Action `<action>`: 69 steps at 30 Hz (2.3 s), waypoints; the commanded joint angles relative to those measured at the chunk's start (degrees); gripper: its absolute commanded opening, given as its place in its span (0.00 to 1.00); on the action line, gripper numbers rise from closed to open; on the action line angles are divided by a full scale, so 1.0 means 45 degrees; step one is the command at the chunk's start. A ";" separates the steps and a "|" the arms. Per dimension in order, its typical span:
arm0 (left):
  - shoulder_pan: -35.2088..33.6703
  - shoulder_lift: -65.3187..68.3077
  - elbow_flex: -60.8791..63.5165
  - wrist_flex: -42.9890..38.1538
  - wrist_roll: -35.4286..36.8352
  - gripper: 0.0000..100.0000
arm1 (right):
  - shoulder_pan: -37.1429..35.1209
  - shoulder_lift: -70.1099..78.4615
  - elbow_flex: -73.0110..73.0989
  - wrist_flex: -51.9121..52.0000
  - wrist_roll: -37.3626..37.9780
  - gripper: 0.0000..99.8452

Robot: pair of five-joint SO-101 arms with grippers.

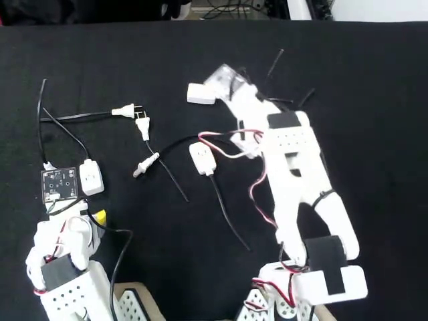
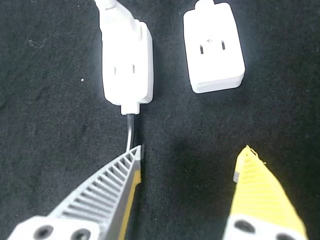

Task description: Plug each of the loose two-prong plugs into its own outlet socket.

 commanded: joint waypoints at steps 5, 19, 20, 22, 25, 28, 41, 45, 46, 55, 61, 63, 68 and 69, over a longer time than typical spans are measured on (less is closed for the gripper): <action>-0.0088 -0.0078 -0.0088 -0.0117 -0.0039 0.29 | -0.2051 0.2393 -0.4249 0.0625 0.3126 0.26; -0.0088 -0.0078 -0.0088 -0.0137 -0.0039 0.29 | -0.2872 1.1048 -1.4134 0.3067 0.2442 0.26; -0.0088 -0.0078 -0.0088 -0.0156 -0.0039 0.29 | -0.2872 1.1263 -1.4564 0.3360 0.2286 0.26; -0.0088 -0.0078 -0.0088 -0.0176 -0.0039 0.29 | -0.2794 1.1536 -1.5248 0.4122 0.2286 0.26; -0.0088 -0.0078 -0.0068 -0.0176 -0.0039 0.29 | -0.2559 1.1556 -1.5795 0.4728 0.2969 0.26; -0.0088 -0.0078 -0.0068 -0.0195 -0.0039 0.29 | -0.2422 1.1223 -1.6342 0.6037 0.3614 0.26; -0.0088 -0.0078 -0.0068 -0.0215 -0.0039 0.29 | 0.0352 0.7648 -1.5600 0.9729 0.7853 0.25; -0.0088 -0.0078 -0.0068 -0.0215 -0.0039 0.29 | 0.1758 0.6476 -1.3900 0.9123 0.9182 0.25; -0.0088 -0.0078 -0.0068 -0.0215 -0.0039 0.29 | 0.2110 0.6281 -1.3451 0.8537 0.9338 0.25; -0.0088 -0.0078 -0.0068 -0.0215 -0.0039 0.29 | 0.2208 0.6828 -0.8059 0.0098 0.7893 0.25; -0.0088 -0.0078 -0.0068 -0.0215 -0.0039 0.29 | 0.0899 0.8117 -0.7883 -0.0488 0.7521 0.25; -0.0088 -0.0078 -0.0068 -0.0215 -0.0039 0.29 | 0.0860 0.8488 -0.7883 -0.0938 0.7463 0.25; -0.0088 -0.0078 -0.0068 -0.0215 -0.0039 0.29 | 0.1035 0.9446 -0.7883 -0.1778 0.7131 0.25; -0.0088 -0.0078 -0.0068 -0.0215 -0.0039 0.29 | 0.1055 0.9621 -0.7902 -0.1895 0.7111 0.25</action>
